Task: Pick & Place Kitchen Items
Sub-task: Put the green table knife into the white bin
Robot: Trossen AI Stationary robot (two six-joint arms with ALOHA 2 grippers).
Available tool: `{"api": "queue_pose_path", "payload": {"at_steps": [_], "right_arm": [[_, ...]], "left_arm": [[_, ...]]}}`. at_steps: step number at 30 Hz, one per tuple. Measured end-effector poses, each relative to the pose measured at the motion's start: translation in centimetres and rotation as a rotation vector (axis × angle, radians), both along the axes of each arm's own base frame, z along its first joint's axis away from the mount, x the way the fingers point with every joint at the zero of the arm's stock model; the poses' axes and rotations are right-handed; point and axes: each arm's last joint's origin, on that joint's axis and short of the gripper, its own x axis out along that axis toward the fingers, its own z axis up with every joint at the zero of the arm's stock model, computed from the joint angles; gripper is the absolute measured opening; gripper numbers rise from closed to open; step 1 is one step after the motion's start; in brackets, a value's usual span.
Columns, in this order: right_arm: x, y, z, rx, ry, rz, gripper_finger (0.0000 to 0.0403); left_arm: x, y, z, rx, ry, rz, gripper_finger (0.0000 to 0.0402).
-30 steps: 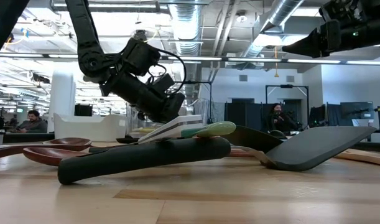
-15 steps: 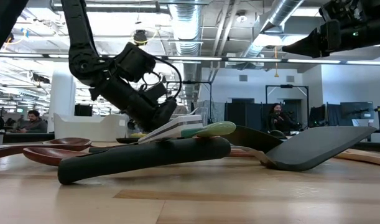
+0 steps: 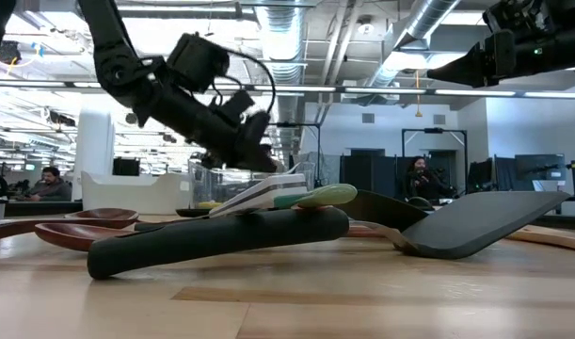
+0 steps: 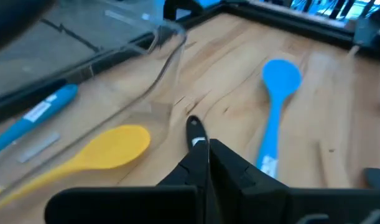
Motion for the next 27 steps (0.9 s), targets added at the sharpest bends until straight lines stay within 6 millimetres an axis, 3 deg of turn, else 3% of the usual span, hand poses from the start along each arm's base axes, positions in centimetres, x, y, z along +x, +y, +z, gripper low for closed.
{"api": "queue_pose_path", "payload": {"at_steps": [9, 27], "right_arm": [[0.0, 0.0, 0.0, 0.0, 0.0, 0.0, 0.0001], [0.0, 0.0, 0.0, 0.0, 0.0, 0.0, 0.0001]], "left_arm": [[-1.0, -1.3, 2.8, -0.002, 0.01, -0.035, 0.0001], [-2.9, -5.5, 9.2, 0.094, -0.168, -0.2, 0.0001]]}}
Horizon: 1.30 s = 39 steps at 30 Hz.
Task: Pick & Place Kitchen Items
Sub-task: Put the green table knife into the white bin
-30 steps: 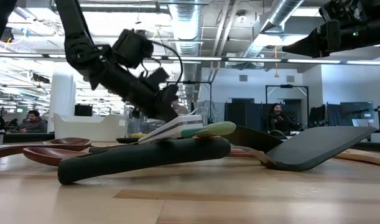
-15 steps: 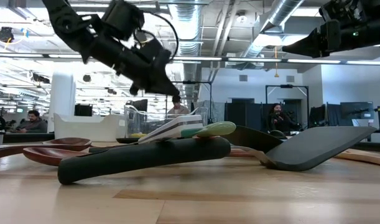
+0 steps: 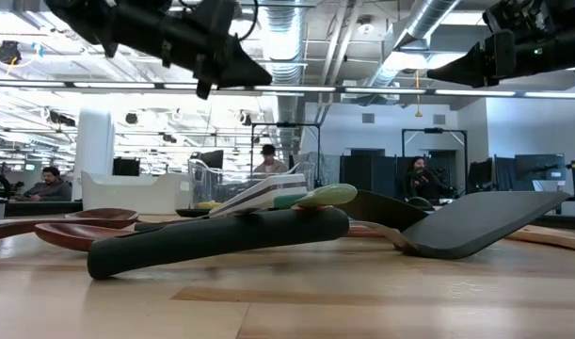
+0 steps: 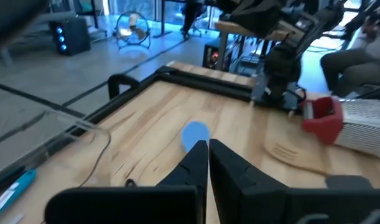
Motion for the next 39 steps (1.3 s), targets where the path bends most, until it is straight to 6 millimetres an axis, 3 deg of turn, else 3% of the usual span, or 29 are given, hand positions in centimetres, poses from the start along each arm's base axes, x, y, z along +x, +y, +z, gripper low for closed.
{"api": "queue_pose_path", "payload": {"at_steps": [14, 39], "right_arm": [[0.0, 0.0, 0.0, 0.0, 0.0, 0.0, 0.0001], [0.0, 0.0, 0.0, 0.0, 0.0, 0.0, 0.0001]], "left_arm": [[0.07, -0.77, 0.31, -0.034, -0.021, -0.196, 0.0001], [0.08, -0.6, 0.38, -0.032, -0.03, -0.186, 0.0001]]}}
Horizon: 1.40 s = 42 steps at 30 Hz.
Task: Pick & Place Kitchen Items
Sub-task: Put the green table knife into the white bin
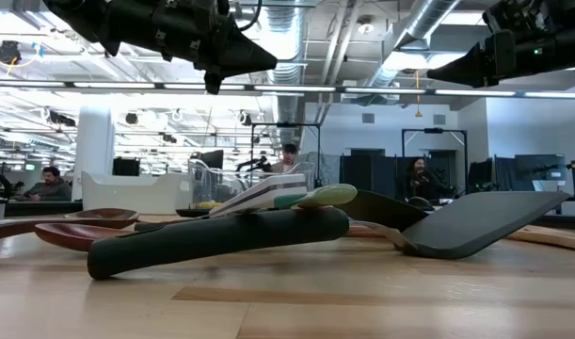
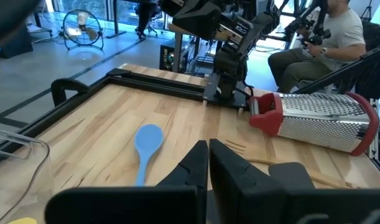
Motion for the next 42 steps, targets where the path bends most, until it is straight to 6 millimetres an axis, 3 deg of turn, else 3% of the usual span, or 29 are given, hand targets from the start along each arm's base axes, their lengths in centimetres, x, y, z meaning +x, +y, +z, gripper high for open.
{"api": "queue_pose_path", "payload": {"at_steps": [7, 13, 18, 27, 33, 42], "right_arm": [[0.0, 0.0, 0.0, 0.0, 0.0, 0.0, 0.0001], [0.0, 0.0, 0.0, 0.0, -0.001, 0.0, 0.0001], [0.0, 0.0, 0.0, 0.0, -0.001, 0.0, 0.0001], [0.0, 0.0, 0.0, -0.001, -0.002, 0.0, 0.0001], [0.0, 0.0, 0.0, -0.001, -0.001, -0.001, 0.0001], [0.0, 0.0, 0.0, -0.002, -0.004, -0.002, 0.0001]], "left_arm": [[0.1, 0.9, 1.2, 0.063, -0.114, 0.009, 0.0001], [1.3, 0.8, 5.4, 0.238, -0.27, -0.097, 0.0001], [3.7, 0.7, 7.2, 0.342, -0.304, -0.179, 0.0001], [12.1, 0.9, 5.8, 0.342, -0.285, -0.363, 0.0001], [16.0, 0.8, 6.0, 0.326, -0.338, -0.493, 0.0001], [20.8, -2.9, 3.7, 0.303, -0.347, -0.583, 0.0001]]}}
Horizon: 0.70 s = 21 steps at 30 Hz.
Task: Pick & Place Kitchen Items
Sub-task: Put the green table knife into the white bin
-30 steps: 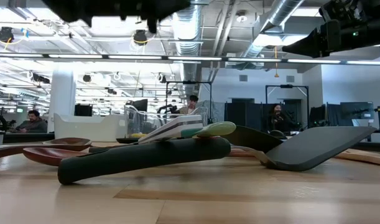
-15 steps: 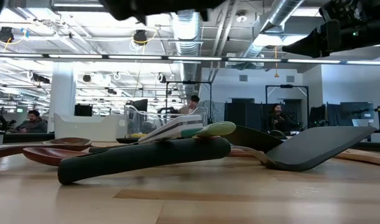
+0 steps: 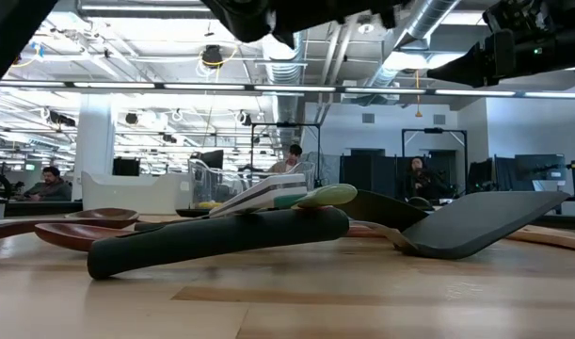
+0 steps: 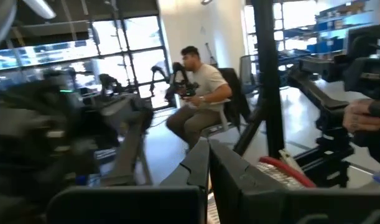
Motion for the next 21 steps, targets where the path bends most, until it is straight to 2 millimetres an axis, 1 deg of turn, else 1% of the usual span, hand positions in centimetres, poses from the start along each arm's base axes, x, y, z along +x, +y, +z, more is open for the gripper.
{"api": "queue_pose_path", "payload": {"at_steps": [3, 8, 11, 13, 16, 19, 21], "right_arm": [[0.0, 0.0, 0.0, 0.011, -0.004, 0.0, 0.0001], [0.0, 0.0, 0.0, 0.047, -0.017, -0.001, 0.0001], [0.0, 0.0, 0.0, 0.048, -0.016, -0.001, 0.0001], [0.0, 0.0, 0.0, 0.048, -0.016, -0.002, 0.0001], [0.0, 0.0, 0.0, 0.043, -0.014, -0.006, 0.0001], [0.0, -0.1, 0.0, 0.041, -0.013, -0.006, 0.0001], [0.0, 0.0, 0.0, 0.041, -0.013, -0.006, 0.0001]], "left_arm": [[0.8, -1.7, -0.2, 0.003, -0.012, -0.034, 0.0001], [1.9, -4.2, 0.2, 0.01, -0.051, -0.08, 0.0001], [2.2, -5.0, 0.3, 0.009, -0.063, -0.096, 0.0001], [2.1, -5.3, 0.3, 0.01, -0.053, -0.103, 0.0001], [2.3, -5.2, -0.6, 0.022, 0.047, -0.122, 0.0001], [2.1, -4.6, -2.0, 0.086, 0.205, -0.2, 0.0001], [1.7, -4.1, -2.8, 0.132, 0.332, -0.229, 0.0001]]}}
